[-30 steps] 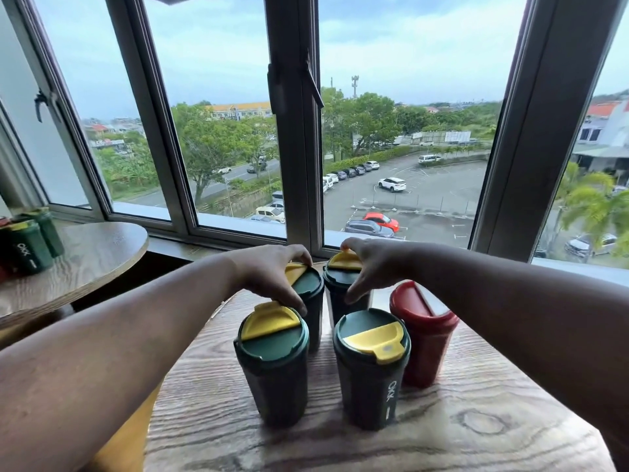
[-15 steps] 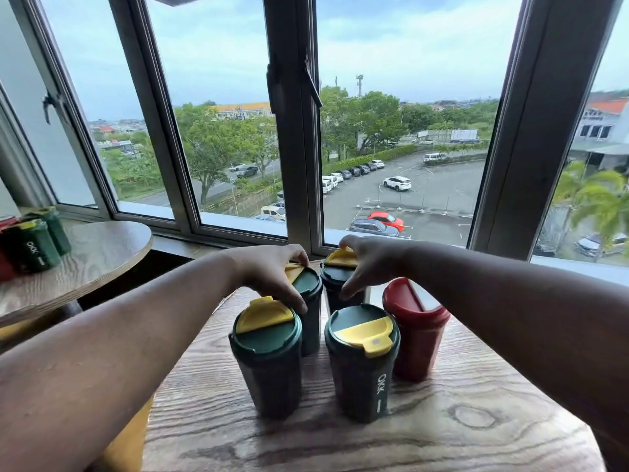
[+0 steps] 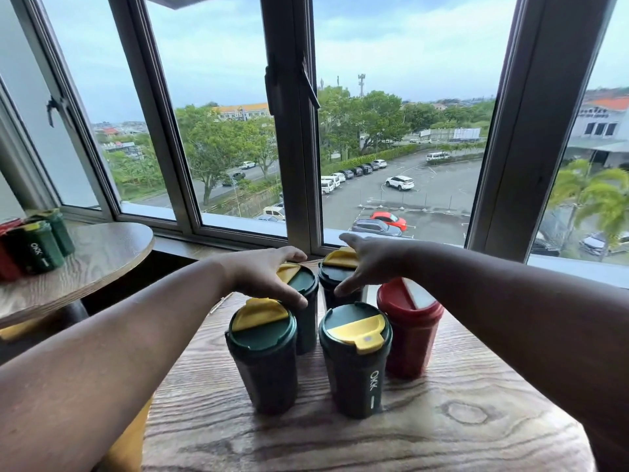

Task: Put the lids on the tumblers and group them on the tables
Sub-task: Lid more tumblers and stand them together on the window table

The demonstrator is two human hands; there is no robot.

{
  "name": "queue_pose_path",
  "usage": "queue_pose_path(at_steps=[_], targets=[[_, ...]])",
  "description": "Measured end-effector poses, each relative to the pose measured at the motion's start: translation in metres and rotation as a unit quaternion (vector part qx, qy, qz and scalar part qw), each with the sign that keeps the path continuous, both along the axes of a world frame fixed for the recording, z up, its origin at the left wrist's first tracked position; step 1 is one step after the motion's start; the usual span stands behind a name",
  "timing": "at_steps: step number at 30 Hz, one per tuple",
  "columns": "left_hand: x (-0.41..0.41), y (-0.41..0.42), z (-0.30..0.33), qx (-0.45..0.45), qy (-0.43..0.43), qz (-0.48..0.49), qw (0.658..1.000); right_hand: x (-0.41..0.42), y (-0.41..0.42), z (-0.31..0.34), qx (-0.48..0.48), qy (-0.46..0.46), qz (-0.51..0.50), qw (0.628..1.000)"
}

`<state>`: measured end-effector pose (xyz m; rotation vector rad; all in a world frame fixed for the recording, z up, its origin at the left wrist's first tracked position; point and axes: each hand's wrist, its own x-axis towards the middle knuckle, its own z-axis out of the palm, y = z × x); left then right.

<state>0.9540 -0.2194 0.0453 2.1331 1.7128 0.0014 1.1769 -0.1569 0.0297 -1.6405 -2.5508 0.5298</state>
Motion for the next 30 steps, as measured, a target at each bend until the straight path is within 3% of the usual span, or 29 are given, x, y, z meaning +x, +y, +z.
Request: queue_pose_path(at_steps=[5, 9, 14, 18, 22, 25, 30], targets=[[-0.006, -0.031, -0.012, 0.174, -0.063, 0.029, 0.982, 0.027, -0.029, 0.007, 0.05, 0.038, -0.016, 0.998], [-0.013, -0.067, -0.031, 0.337, -0.027, 0.029, 0.941, 0.058, -0.06, 0.005, 0.149, 0.071, -0.012, 0.986], [-0.006, -0.092, -0.043, 0.318, -0.022, 0.04, 0.947, 0.067, -0.097, -0.004, 0.182, 0.133, 0.068, 0.972], [-0.001, -0.097, -0.049, 0.297, 0.007, 0.043, 0.954, 0.057, -0.113, -0.014, 0.179, 0.04, 0.128, 0.975], [-0.006, -0.099, -0.052, 0.248, -0.052, 0.063, 0.965, 0.049, -0.124, -0.013, 0.202, 0.001, 0.143, 0.969], [-0.011, -0.1, -0.054, 0.201, -0.098, 0.08, 0.971, 0.046, -0.133, -0.006, 0.165, -0.034, 0.128, 0.977], [-0.01, -0.103, -0.057, 0.218, -0.12, 0.122, 0.961, 0.041, -0.135, -0.011, 0.159, -0.033, 0.116, 0.98]])
